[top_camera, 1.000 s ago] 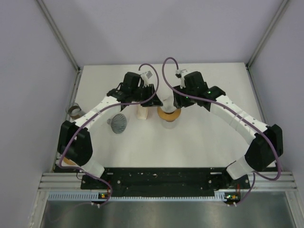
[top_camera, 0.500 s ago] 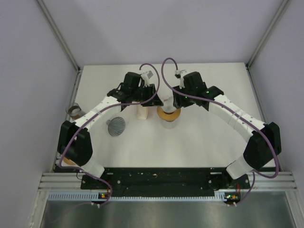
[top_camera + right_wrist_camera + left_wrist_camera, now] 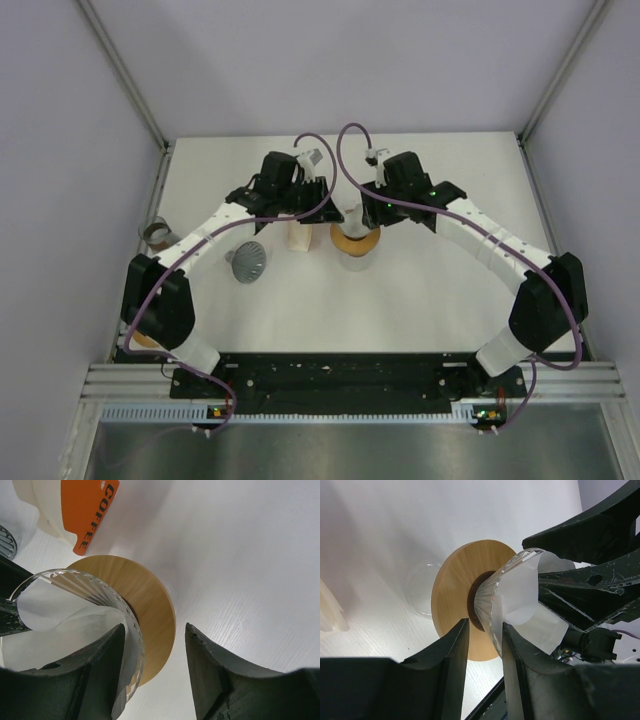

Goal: Place the coffee filter in the dripper

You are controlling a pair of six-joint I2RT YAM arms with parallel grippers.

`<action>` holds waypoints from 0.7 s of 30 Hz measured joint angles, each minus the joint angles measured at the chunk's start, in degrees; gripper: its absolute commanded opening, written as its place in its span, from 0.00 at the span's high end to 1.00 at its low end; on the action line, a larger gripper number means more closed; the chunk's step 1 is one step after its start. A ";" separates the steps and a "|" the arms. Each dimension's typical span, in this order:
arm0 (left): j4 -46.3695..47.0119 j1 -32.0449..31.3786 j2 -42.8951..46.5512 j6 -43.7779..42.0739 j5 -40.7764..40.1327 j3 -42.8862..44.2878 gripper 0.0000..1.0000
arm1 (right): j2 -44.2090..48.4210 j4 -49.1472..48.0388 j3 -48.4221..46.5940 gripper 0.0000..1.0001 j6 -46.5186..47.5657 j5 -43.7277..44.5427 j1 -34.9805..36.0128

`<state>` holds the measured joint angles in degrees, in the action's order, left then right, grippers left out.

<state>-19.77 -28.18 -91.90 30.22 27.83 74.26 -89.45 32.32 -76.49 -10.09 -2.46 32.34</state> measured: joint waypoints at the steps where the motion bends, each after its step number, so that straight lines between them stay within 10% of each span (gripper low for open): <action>1: 0.02 0.00 0.00 -0.07 0.00 0.00 0.63 | 0.00 0.02 0.00 0.49 0.00 -0.04 0.00; 21: -5.40 0.00 -0.28 -3.93 -0.63 4.50 0.44 | 0.02 1.27 -0.83 0.45 2.23 -1.09 -0.04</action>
<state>-25.17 -28.18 -92.18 26.28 27.20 78.76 -89.43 33.58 -77.32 -7.86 -3.55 32.29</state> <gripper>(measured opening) 0.554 0.534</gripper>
